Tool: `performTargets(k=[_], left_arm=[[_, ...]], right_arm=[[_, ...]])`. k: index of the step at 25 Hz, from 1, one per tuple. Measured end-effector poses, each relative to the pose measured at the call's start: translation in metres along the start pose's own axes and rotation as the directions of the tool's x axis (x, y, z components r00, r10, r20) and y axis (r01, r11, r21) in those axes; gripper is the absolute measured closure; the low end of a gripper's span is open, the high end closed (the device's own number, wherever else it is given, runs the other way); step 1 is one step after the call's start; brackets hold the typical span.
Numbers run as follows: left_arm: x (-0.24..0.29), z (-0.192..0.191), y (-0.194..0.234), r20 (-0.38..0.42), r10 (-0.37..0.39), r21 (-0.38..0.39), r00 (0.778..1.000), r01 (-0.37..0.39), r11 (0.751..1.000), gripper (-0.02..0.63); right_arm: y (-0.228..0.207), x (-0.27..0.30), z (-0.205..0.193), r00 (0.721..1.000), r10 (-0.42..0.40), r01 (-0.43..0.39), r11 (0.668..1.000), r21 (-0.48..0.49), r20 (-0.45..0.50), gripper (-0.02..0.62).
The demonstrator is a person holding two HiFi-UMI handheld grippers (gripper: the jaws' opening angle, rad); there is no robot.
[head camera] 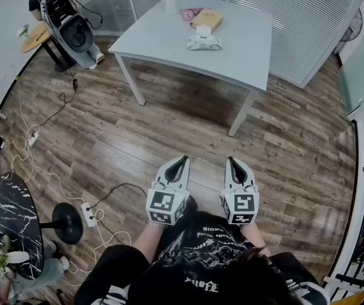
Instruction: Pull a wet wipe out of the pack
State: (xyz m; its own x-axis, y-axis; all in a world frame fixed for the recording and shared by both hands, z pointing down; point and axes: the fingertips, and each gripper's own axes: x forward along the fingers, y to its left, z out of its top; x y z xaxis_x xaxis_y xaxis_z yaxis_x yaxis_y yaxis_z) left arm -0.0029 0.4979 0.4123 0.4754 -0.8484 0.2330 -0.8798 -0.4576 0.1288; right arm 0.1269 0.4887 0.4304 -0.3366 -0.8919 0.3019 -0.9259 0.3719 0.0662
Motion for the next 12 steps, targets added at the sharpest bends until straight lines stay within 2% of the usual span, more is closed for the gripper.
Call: performTargets(k=[7,12], left_arm=[[0.017,0.004,0.003,0.018,-0.026,-0.009,1.0,0.026,1.0,0.598],[0.034,0.004,0.023,0.008,-0.028,-0.032,1.0,0.028,0.999,0.598]], right_arm=[[-0.003,0.016,0.001,1.0,0.012,-0.012,1.0,-0.021,-0.007,0.597],[-0.009,0.038,0.008,1.0,0.02,-0.021,0.998,0.058,0.024,0.597]])
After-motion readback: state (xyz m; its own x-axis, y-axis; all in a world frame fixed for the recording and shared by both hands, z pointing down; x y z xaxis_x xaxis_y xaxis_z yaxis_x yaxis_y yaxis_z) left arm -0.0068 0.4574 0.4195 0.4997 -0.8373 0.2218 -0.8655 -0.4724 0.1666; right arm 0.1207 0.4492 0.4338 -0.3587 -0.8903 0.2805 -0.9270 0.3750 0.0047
